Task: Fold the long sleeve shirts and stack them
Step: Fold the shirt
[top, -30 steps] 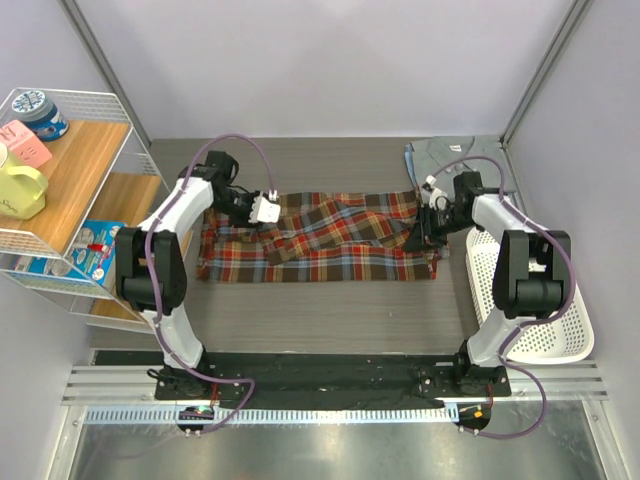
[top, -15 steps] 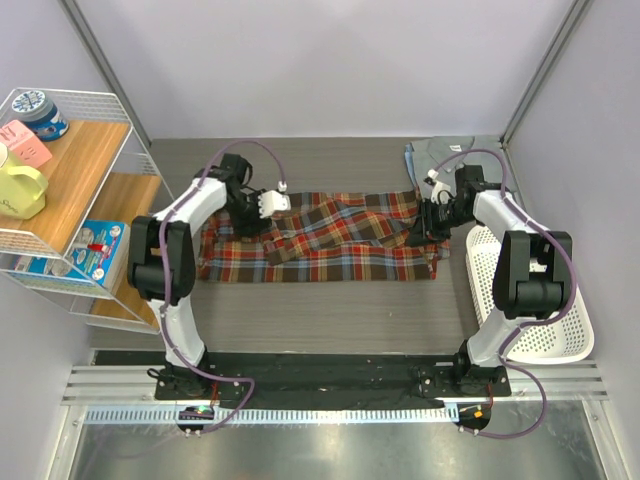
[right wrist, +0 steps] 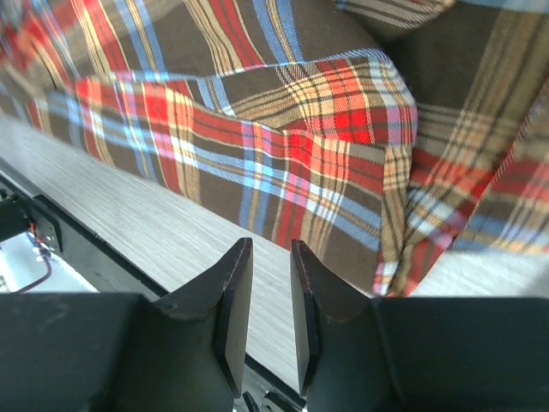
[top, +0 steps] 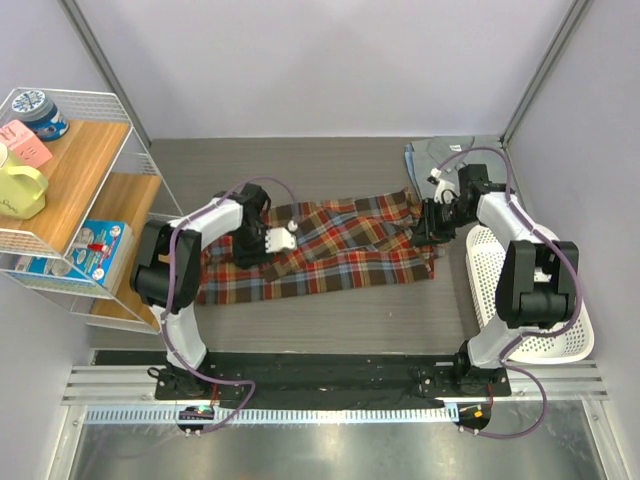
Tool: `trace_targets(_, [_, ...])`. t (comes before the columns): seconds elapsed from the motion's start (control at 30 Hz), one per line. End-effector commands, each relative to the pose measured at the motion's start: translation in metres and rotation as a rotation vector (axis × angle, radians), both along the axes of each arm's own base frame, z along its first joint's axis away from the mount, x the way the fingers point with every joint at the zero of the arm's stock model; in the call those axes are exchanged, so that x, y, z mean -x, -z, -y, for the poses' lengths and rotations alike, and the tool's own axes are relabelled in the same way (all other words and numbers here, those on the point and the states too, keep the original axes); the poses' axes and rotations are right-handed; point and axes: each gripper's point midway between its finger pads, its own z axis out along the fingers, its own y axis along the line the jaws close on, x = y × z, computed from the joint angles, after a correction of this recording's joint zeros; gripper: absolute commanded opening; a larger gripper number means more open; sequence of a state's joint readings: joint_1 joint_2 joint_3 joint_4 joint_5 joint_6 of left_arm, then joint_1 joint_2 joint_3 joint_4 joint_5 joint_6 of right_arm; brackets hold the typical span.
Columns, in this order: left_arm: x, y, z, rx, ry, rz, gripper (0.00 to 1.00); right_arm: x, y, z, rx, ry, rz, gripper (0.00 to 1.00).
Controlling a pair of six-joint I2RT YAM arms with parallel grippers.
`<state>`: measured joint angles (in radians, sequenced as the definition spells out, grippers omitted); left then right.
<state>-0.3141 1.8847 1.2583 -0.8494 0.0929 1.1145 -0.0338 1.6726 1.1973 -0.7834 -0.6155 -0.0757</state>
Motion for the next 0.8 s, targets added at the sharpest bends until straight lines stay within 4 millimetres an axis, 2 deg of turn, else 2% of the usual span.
trace_targets(0.0, [0.118, -0.003, 0.006, -0.088, 0.105, -0.334, 0.51, 0.008, -0.016, 0.007, 0.047, -0.019, 0.065, 0.31])
trace_targets(0.1, [0.142, -0.023, 0.031, -0.037, 0.079, -0.387, 0.52, 0.011, -0.012, 0.008, 0.055, -0.041, 0.051, 0.32])
trace_targets(0.17, [0.142, -0.038, 0.050, 0.037, 0.012, -0.393, 0.53, 0.010, -0.006, 0.007, 0.063, -0.056, 0.043, 0.32])
trace_targets(0.23, [0.135, -0.050, 0.058, 0.075, -0.030, -0.367, 0.55, 0.008, 0.005, 0.008, 0.112, -0.083, 0.032, 0.32])
trace_targets(0.33, [0.115, -0.079, 0.070, 0.192, -0.082, -0.272, 0.61, 0.003, 0.018, 0.013, 0.224, -0.120, 0.033, 0.31])
trace_targets(0.43, [0.090, -0.118, 0.079, 0.350, -0.146, -0.161, 0.66, -0.001, 0.028, 0.017, 0.323, -0.156, 0.033, 0.31])
trace_targets(0.47, [0.080, -0.131, 0.076, 0.400, -0.182, -0.118, 0.67, 0.000, 0.033, 0.014, 0.348, -0.176, 0.027, 0.31])
trace_targets(0.5, [0.071, -0.154, 0.084, 0.499, -0.192, -0.058, 0.68, -0.002, 0.037, 0.016, 0.382, -0.190, 0.033, 0.30])
trace_targets(0.57, [0.053, -0.181, 0.080, 0.604, -0.240, 0.044, 0.72, -0.003, 0.048, 0.015, 0.458, -0.228, 0.038, 0.30])
trace_targets(0.6, [0.054, -0.200, 0.081, 0.672, -0.251, 0.094, 0.73, -0.006, 0.056, 0.013, 0.480, -0.248, 0.038, 0.30])
trace_targets(0.63, [0.041, -0.215, 0.083, 0.734, -0.277, 0.161, 0.77, -0.007, 0.062, 0.013, 0.493, -0.257, 0.028, 0.30])
trace_targets(0.67, [0.035, -0.223, 0.077, 0.763, -0.310, 0.201, 0.90, -0.013, 0.063, 0.013, 0.510, -0.258, 0.034, 0.30])
trace_targets(0.7, [0.032, -0.234, 0.077, 0.802, -0.316, 0.242, 0.97, -0.013, 0.074, 0.011, 0.525, -0.284, 0.010, 0.29])
trace_targets(0.77, [0.026, -0.257, 0.076, 0.886, -0.386, 0.326, 1.00, -0.024, 0.077, 0.008, 0.540, -0.306, 0.022, 0.29])
